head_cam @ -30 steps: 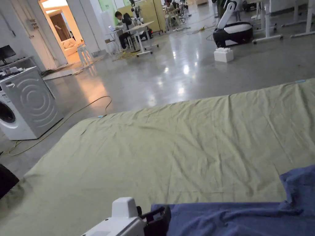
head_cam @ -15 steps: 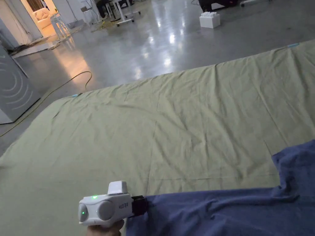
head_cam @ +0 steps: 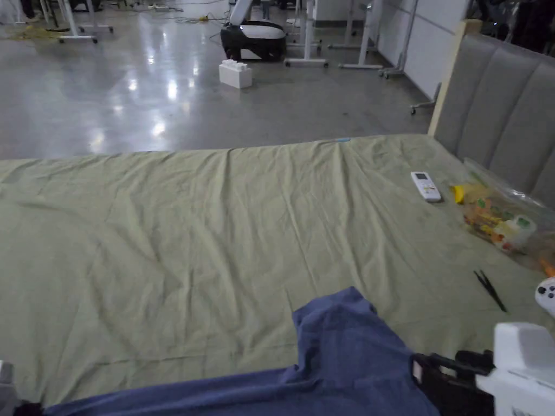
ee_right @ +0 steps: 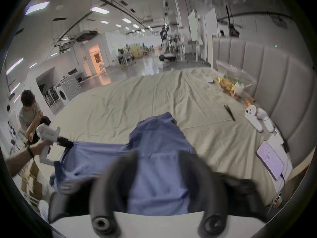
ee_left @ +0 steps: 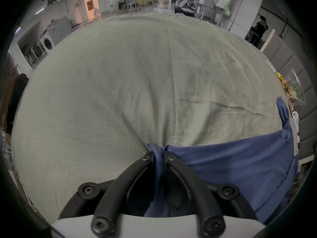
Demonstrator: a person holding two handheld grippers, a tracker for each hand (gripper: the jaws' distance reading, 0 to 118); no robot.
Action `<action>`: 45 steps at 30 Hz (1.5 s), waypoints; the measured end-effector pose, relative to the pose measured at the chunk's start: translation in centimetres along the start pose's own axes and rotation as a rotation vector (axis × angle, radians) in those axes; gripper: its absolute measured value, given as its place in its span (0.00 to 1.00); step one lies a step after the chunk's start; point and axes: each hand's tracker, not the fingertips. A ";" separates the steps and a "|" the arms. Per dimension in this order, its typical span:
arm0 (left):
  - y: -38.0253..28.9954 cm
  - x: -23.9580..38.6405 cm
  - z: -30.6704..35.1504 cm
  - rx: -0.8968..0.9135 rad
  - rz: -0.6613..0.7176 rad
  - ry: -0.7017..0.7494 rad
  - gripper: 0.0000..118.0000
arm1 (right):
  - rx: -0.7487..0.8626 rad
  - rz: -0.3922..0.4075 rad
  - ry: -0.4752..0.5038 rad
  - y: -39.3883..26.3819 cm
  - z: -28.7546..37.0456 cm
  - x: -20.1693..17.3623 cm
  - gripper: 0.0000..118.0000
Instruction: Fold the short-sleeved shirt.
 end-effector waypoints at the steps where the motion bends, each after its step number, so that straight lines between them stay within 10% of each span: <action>1: 0.1 0.0 -0.1 -0.007 0.012 -0.004 0.09 | -0.045 -0.024 -0.001 0.9 -1.7 0.8 0.69; 11: 0.2 -0.8 -1.0 -0.022 0.053 0.000 0.09 | -0.411 0.132 -0.255 1.3 -17.2 5.2 0.67; 20: 0.0 -0.5 0.0 -0.017 0.082 -0.012 0.09 | -0.401 0.216 -0.179 1.1 -17.0 2.2 0.02; 33: -13.1 -3.3 18.9 0.326 0.009 -0.208 0.09 | -0.056 0.110 -0.122 -3.7 2.9 2.1 0.02; 45: -27.5 -5.0 15.1 0.247 0.036 -0.226 0.09 | -0.102 0.036 -0.174 -18.4 7.0 5.6 0.02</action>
